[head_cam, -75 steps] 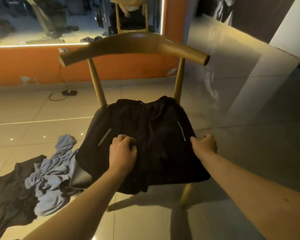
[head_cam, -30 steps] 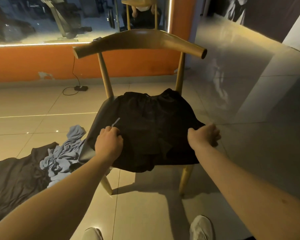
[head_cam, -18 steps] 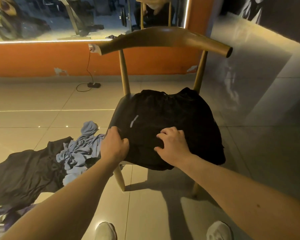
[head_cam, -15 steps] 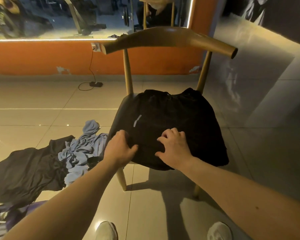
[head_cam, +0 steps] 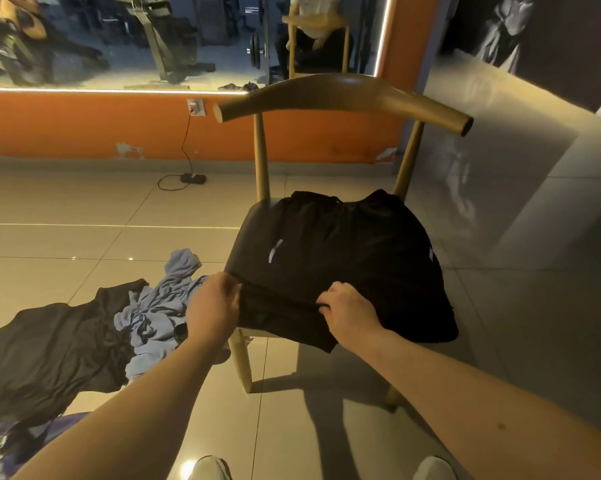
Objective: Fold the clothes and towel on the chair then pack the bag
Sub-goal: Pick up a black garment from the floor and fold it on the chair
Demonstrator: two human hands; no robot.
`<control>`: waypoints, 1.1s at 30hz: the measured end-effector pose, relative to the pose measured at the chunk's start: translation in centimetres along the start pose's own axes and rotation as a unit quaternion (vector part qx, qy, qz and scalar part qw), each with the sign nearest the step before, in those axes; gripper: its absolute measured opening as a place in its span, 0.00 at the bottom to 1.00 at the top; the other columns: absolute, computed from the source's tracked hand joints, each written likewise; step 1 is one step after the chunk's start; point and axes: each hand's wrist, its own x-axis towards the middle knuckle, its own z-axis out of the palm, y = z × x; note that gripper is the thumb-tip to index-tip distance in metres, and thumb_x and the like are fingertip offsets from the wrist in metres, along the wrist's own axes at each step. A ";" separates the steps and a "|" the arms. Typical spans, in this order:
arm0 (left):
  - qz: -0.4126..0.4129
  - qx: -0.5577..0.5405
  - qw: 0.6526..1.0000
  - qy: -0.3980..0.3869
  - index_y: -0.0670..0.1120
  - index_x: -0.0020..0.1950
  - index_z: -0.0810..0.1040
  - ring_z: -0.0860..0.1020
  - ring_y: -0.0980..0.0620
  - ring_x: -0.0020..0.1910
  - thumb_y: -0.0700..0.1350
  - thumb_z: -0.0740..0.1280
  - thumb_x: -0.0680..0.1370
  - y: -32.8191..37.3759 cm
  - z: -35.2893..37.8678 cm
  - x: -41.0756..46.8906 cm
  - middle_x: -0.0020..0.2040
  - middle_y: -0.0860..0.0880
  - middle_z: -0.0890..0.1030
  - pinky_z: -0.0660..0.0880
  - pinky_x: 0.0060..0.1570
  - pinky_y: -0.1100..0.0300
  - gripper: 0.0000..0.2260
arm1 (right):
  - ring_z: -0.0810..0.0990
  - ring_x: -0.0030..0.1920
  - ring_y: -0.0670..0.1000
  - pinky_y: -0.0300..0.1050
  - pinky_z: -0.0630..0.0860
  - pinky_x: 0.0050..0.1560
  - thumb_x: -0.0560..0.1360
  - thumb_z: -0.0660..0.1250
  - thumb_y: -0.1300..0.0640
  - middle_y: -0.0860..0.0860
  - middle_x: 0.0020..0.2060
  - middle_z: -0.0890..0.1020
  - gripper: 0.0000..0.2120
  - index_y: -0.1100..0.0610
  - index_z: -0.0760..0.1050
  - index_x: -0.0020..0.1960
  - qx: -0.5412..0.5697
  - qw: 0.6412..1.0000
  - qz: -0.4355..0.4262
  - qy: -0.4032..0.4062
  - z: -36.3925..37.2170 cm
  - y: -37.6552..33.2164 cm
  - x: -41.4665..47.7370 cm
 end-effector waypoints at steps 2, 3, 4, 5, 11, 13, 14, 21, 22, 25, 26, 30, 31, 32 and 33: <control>-0.020 0.001 1.000 -0.003 0.49 0.52 0.77 0.77 0.55 0.40 0.50 0.61 0.85 -0.2 0.3 -0.3 0.44 0.50 0.80 0.72 0.40 0.58 0.08 | 0.77 0.59 0.48 0.46 0.79 0.59 0.83 0.62 0.53 0.49 0.58 0.79 0.14 0.53 0.78 0.67 0.043 0.999 -0.020 0.008 -0.2 -0.1 -0.3; -0.026 0.008 1.000 0.003 0.49 0.51 0.77 0.76 0.53 0.40 0.50 0.60 0.85 -0.1 0.4 -0.4 0.44 0.49 0.80 0.72 0.41 0.57 0.09 | 0.78 0.58 0.47 0.45 0.79 0.58 0.83 0.64 0.52 0.48 0.56 0.80 0.14 0.52 0.78 0.66 0.068 0.997 -0.030 0.016 -0.6 -0.2 -0.5; -0.031 0.019 0.999 0.018 0.47 0.51 0.78 0.76 0.52 0.41 0.49 0.59 0.85 0.2 0.4 -0.5 0.46 0.48 0.79 0.73 0.43 0.56 0.10 | 0.79 0.56 0.47 0.45 0.80 0.57 0.82 0.64 0.51 0.47 0.54 0.81 0.14 0.52 0.79 0.65 0.090 0.995 -0.034 0.036 -1.0 -0.1 -0.7; -0.033 0.026 0.998 0.042 0.46 0.52 0.78 0.75 0.51 0.43 0.48 0.60 0.85 0.7 0.3 -0.5 0.47 0.48 0.78 0.74 0.46 0.55 0.10 | 0.80 0.54 0.46 0.45 0.80 0.56 0.82 0.64 0.51 0.47 0.52 0.82 0.13 0.52 0.79 0.64 0.106 0.991 -0.033 0.074 -1.6 0.2 -0.9; 0.105 -0.019 0.994 0.012 0.52 0.59 0.77 0.73 0.53 0.59 0.48 0.68 0.80 7.7 1.9 -1.7 0.57 0.54 0.75 0.69 0.67 0.50 0.08 | 0.73 0.67 0.55 0.52 0.70 0.68 0.80 0.62 0.64 0.51 0.64 0.77 0.17 0.53 0.75 0.67 0.108 0.946 0.201 0.232 -5.4 6.9 -1.5; 0.197 -0.023 0.979 -0.052 0.54 0.62 0.76 0.71 0.55 0.62 0.51 0.69 0.79 10.4 3.2 -2.8 0.60 0.56 0.74 0.67 0.68 0.54 0.12 | 0.67 0.71 0.60 0.58 0.65 0.71 0.78 0.63 0.64 0.55 0.69 0.72 0.22 0.54 0.70 0.71 0.134 0.909 0.350 0.181 -6.5 9.6 -2.1; 0.249 -0.008 0.965 -0.085 0.56 0.64 0.75 0.69 0.56 0.64 0.54 0.69 0.79 11.6 4.0 -3.4 0.62 0.57 0.73 0.66 0.69 0.55 0.15 | 0.66 0.71 0.62 0.60 0.64 0.72 0.78 0.63 0.64 0.57 0.70 0.71 0.23 0.55 0.69 0.72 0.157 0.884 0.411 0.158 -6.9 11.1 -2.4; 0.405 0.164 0.884 -0.169 0.56 0.76 0.66 0.62 0.49 0.71 0.69 0.67 0.73 16.8 9.2 -5.6 0.73 0.54 0.65 0.61 0.72 0.50 0.35 | 0.73 0.67 0.63 0.59 0.74 0.66 0.75 0.63 0.56 0.60 0.69 0.73 0.30 0.59 0.63 0.76 0.331 0.790 0.501 0.122 -6.9 15.4 -4.1; 0.396 0.179 0.885 -0.169 0.55 0.76 0.67 0.64 0.49 0.70 0.68 0.67 0.74 17.2 9.7 -5.6 0.72 0.53 0.67 0.63 0.71 0.51 0.33 | 0.74 0.66 0.62 0.59 0.75 0.65 0.75 0.64 0.57 0.58 0.67 0.74 0.31 0.57 0.63 0.77 0.343 0.800 0.482 0.106 -6.9 15.4 -4.4; 0.393 0.220 0.880 -0.148 0.52 0.68 0.75 0.69 0.49 0.64 0.58 0.66 0.79 17.9 10.2 -5.1 0.65 0.52 0.75 0.68 0.63 0.54 0.20 | 0.78 0.54 0.56 0.53 0.79 0.56 0.74 0.68 0.57 0.52 0.54 0.77 0.26 0.52 0.69 0.71 0.311 0.850 0.423 0.049 -6.6 16.1 -5.2; 0.386 0.211 0.886 -0.147 0.51 0.65 0.76 0.71 0.50 0.61 0.55 0.65 0.80 17.8 10.2 -4.9 0.62 0.52 0.76 0.69 0.60 0.55 0.16 | 0.79 0.52 0.54 0.51 0.80 0.54 0.75 0.70 0.57 0.51 0.53 0.78 0.22 0.52 0.72 0.68 0.290 0.862 0.413 0.045 -6.4 16.5 -5.4; 0.295 0.080 0.940 -0.153 0.54 0.52 0.76 0.73 0.57 0.47 0.55 0.65 0.80 17.6 9.5 -4.6 0.49 0.57 0.73 0.72 0.44 0.61 0.06 | 0.80 0.47 0.50 0.44 0.77 0.46 0.80 0.68 0.57 0.48 0.46 0.81 0.03 0.50 0.78 0.49 0.263 0.883 0.381 0.077 -6.4 17.4 -5.9; 0.262 0.042 0.952 -0.150 0.56 0.49 0.75 0.72 0.59 0.44 0.55 0.65 0.81 17.7 9.3 -4.5 0.47 0.59 0.72 0.69 0.40 0.64 0.04 | 0.79 0.45 0.48 0.43 0.76 0.44 0.81 0.66 0.57 0.47 0.43 0.80 0.05 0.50 0.78 0.47 0.265 0.885 0.370 0.093 -6.8 17.3 -5.9; 0.225 0.006 0.964 -0.141 0.56 0.48 0.74 0.72 0.59 0.42 0.54 0.65 0.81 17.9 9.2 -4.4 0.46 0.59 0.72 0.67 0.38 0.65 0.04 | 0.78 0.43 0.47 0.41 0.75 0.41 0.81 0.65 0.57 0.47 0.42 0.79 0.06 0.50 0.77 0.47 0.269 0.885 0.362 0.119 -7.4 17.1 -6.0; 0.187 -0.028 0.973 -0.129 0.56 0.46 0.74 0.73 0.59 0.41 0.52 0.65 0.82 18.0 9.1 -4.2 0.44 0.58 0.74 0.66 0.37 0.65 0.06 | 0.77 0.41 0.46 0.40 0.73 0.38 0.82 0.63 0.57 0.47 0.42 0.79 0.06 0.50 0.76 0.47 0.278 0.879 0.353 0.158 -8.0 16.6 -6.0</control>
